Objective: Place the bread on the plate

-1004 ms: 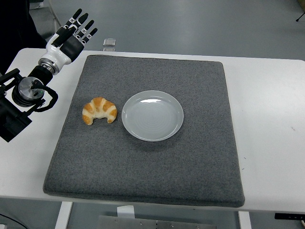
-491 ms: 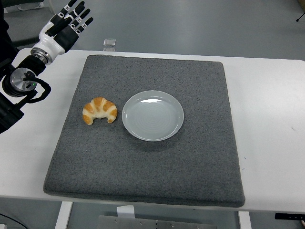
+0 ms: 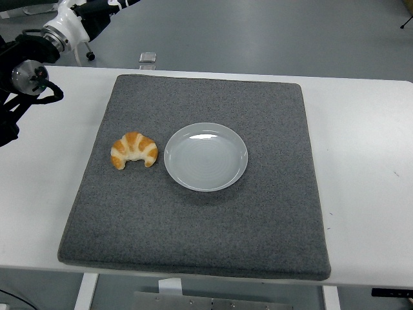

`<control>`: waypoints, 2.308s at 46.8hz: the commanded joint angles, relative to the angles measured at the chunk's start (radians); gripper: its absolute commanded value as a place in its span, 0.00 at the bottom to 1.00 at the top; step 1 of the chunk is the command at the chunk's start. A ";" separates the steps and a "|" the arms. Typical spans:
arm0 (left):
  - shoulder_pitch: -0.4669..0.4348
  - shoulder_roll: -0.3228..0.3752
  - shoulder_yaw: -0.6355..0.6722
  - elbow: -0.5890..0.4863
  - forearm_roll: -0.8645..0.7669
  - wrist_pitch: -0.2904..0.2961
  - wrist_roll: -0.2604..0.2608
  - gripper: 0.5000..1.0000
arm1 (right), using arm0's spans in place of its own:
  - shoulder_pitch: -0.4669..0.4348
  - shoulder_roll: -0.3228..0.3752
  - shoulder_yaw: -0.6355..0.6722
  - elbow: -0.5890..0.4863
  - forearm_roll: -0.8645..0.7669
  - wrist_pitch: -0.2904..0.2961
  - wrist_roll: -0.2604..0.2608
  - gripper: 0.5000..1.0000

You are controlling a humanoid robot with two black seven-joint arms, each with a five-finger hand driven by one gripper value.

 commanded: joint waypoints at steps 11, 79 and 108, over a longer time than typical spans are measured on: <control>-0.109 0.193 0.235 -0.107 0.045 -0.052 -0.018 0.99 | 0.000 0.000 0.000 0.000 0.000 0.000 -0.001 0.86; -0.221 0.405 0.620 -0.480 0.796 -0.150 -0.020 0.99 | 0.000 0.000 0.000 0.000 0.000 0.000 0.001 0.86; -0.179 0.313 0.635 -0.478 0.911 -0.057 -0.019 0.98 | 0.000 0.000 0.000 0.000 0.000 0.000 0.001 0.86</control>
